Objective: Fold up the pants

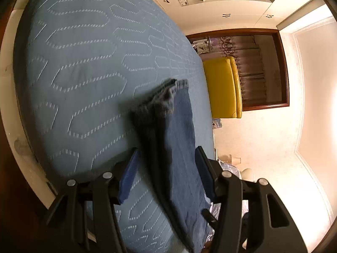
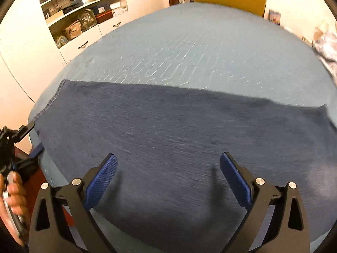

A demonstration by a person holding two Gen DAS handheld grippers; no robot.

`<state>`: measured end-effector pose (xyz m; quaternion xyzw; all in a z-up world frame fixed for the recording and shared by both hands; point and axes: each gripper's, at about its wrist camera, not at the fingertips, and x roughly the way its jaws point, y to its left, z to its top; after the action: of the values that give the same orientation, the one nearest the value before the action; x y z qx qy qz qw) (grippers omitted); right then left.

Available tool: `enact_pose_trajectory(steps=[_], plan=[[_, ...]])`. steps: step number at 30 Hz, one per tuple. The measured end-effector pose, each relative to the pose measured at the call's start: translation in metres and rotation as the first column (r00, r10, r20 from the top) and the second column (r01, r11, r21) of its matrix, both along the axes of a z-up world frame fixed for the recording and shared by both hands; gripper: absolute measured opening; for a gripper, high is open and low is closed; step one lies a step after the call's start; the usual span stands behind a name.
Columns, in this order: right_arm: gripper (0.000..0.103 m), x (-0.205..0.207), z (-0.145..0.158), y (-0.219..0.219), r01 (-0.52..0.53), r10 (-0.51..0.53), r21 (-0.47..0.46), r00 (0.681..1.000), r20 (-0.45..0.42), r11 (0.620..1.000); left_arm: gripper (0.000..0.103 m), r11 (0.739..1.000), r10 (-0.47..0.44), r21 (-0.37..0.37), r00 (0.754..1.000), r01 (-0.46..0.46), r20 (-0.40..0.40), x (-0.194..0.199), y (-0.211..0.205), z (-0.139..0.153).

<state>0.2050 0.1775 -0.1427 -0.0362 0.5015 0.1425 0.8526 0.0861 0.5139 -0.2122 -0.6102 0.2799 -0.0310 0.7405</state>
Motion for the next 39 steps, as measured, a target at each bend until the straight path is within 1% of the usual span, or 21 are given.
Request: enact_pose_trajectory(steps=[2, 4, 6, 8, 11, 12, 13, 18, 20, 21, 23, 25, 27, 28, 30, 33, 35, 36, 38, 39], plan=[[0.094, 0.004, -0.010, 0.003, 0.004, -0.005, -0.023, 1.000, -0.021, 1.000, 0.054, 1.000, -0.005, 0.009, 1.000, 0.005, -0.013, 0.006, 0.002, 0.001], [0.094, 0.002, -0.018, 0.009, -0.002, 0.001, -0.061, 1.000, -0.017, 0.998, 0.054, 1.000, -0.007, 0.015, 1.000, 0.008, -0.024, 0.011, 0.001, 0.003], [0.095, -0.002, -0.020, 0.012, -0.008, 0.008, -0.078, 1.000, 0.004, 0.997, 0.054, 1.000, -0.009, 0.015, 1.000, 0.010, -0.028, 0.018, 0.003, 0.005], [0.095, -0.003, -0.019, 0.013, -0.002, 0.002, -0.077, 1.000, 0.000, 0.997, 0.054, 1.000, -0.010, 0.026, 1.000, 0.011, -0.024, 0.024, 0.005, 0.008], [0.096, 0.000, -0.020, 0.014, -0.006, 0.006, -0.083, 1.000, -0.004, 0.997, 0.045, 0.999, -0.018, 0.042, 1.000, 0.019, -0.022, 0.027, 0.009, 0.009], [0.097, 0.000, -0.020, 0.014, -0.007, 0.007, -0.081, 1.000, -0.005, 0.997, 0.032, 0.999, -0.021, 0.048, 0.999, 0.023, -0.027, 0.027, 0.009, 0.009], [0.097, 0.001, -0.021, 0.015, -0.008, 0.007, -0.080, 1.000, -0.006, 0.997, 0.025, 0.998, -0.022, 0.053, 0.999, 0.024, -0.033, 0.022, 0.009, 0.008], [0.098, 0.009, -0.024, 0.020, -0.013, 0.012, -0.081, 1.000, -0.008, 0.997, 0.021, 0.997, -0.033, 0.065, 0.999, 0.033, 0.007, 0.019, 0.009, 0.013], [0.098, 0.009, -0.024, 0.020, -0.013, 0.012, -0.081, 1.000, -0.011, 0.997, 0.021, 0.998, -0.029, 0.061, 0.999, 0.027, 0.026, 0.014, 0.009, 0.014], [0.098, 0.010, -0.024, 0.020, -0.013, 0.012, -0.081, 1.000, -0.013, 0.997, 0.021, 0.999, -0.025, 0.047, 0.999, 0.024, 0.037, 0.013, 0.009, 0.013], [0.098, 0.010, -0.024, 0.020, -0.015, 0.014, -0.082, 1.000, -0.015, 0.997, 0.023, 0.999, -0.014, 0.031, 1.000, 0.013, 0.025, 0.012, 0.010, 0.011], [0.098, 0.010, -0.025, 0.019, -0.018, 0.016, -0.080, 1.000, -0.015, 0.997, 0.047, 1.000, -0.008, 0.022, 1.000, 0.008, 0.011, 0.006, 0.010, 0.007], [0.098, 0.009, -0.025, 0.017, -0.021, 0.020, -0.079, 1.000, -0.015, 0.997, 0.049, 1.000, -0.009, 0.013, 1.000, 0.009, 0.000, 0.007, 0.008, 0.008], [0.098, 0.009, -0.025, 0.017, -0.022, 0.021, -0.079, 1.000, -0.015, 0.997, 0.049, 1.000, -0.007, -0.008, 1.000, 0.007, -0.019, 0.006, 0.007, 0.007], [0.098, 0.009, -0.025, 0.016, -0.021, 0.020, -0.078, 1.000, -0.015, 0.997, 0.049, 0.999, -0.001, -0.037, 1.000, -0.001, -0.029, 0.005, 0.006, 0.007], [0.098, 0.008, -0.026, 0.016, -0.022, 0.021, -0.078, 1.000, -0.013, 0.997, 0.048, 0.999, -0.037, -0.030, 0.998, 0.036, -0.043, 0.011, -0.006, 0.006], [0.098, 0.009, -0.025, 0.015, -0.023, 0.022, -0.075, 1.000, -0.016, 0.997, 0.041, 1.000, -0.029, 0.001, 0.998, 0.029, -0.051, 0.014, -0.006, 0.008], [0.098, 0.009, -0.025, 0.015, -0.025, 0.023, -0.073, 1.000, -0.019, 0.997, 0.036, 1.000, -0.011, 0.026, 0.999, 0.013, -0.051, 0.016, -0.003, 0.011], [0.098, 0.010, -0.024, 0.014, -0.025, 0.023, -0.070, 0.999, -0.033, 0.997, 0.030, 1.000, -0.003, 0.015, 0.999, 0.004, -0.041, 0.021, 0.003, 0.010], [0.098, 0.012, -0.023, 0.014, -0.023, 0.020, -0.067, 0.999, -0.044, 0.997, 0.020, 1.000, -0.012, 0.016, 0.999, 0.013, -0.052, 0.025, 0.004, 0.009]])
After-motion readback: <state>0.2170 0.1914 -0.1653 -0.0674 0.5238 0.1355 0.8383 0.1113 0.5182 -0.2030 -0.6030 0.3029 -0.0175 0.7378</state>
